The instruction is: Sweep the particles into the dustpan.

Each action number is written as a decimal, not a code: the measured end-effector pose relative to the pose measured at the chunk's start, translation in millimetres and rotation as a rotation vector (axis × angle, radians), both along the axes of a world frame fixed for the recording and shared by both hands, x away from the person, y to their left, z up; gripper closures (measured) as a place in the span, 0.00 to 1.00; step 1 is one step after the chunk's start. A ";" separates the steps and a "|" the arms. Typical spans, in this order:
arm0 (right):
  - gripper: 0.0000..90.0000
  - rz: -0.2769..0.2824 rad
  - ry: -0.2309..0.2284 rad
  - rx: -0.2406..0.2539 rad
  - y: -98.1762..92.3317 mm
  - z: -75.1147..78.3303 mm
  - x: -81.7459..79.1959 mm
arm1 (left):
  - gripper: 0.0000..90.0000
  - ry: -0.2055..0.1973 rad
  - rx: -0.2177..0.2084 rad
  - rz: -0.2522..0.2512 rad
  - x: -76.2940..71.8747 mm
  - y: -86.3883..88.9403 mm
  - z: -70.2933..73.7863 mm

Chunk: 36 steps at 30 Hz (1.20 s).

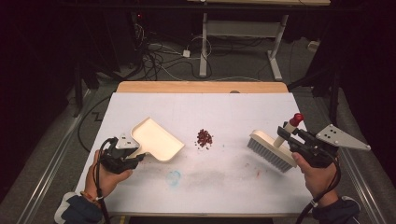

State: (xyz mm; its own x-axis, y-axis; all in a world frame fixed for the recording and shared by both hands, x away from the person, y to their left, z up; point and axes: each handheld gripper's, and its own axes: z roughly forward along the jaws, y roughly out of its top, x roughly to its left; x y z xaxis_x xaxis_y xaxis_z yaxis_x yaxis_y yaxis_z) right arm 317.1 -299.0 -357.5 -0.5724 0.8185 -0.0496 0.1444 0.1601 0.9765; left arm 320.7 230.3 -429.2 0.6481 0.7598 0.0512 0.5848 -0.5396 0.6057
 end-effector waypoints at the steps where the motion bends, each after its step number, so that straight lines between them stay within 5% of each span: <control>1: 0.78 -0.012 -0.003 0.001 1.9 -0.3 3.7 | 0.71 0.006 0.001 -0.013 -2.5 -1.1 -1.6; 13: 0.78 -0.075 -0.059 0.013 30.0 -0.2 44.3 | 0.71 0.106 0.044 -0.189 -13.6 -24.5 -16.5; 21: 0.78 -0.079 -0.057 -0.053 77.9 1.7 93.1 | 0.71 0.130 0.050 -0.192 -11.4 -32.2 -18.8; 24: 0.78 -0.079 -0.059 -0.134 104.3 2.0 113.4 | 0.71 0.142 0.053 -0.187 -9.7 -35.3 -19.8; 36: 0.78 -0.018 0.011 -0.161 147.2 -11.9 142.6 | 0.71 0.195 0.008 -0.184 -2.7 -30.1 -30.4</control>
State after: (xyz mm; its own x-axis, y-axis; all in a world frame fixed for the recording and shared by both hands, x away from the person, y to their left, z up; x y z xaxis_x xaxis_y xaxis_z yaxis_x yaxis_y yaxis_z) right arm 459.7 -151.7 -369.4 -0.5590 0.8106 -0.1744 0.1592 0.3114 0.9369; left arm 317.9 200.3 -459.6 0.7733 0.6287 -0.0824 0.5818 -0.6520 0.4862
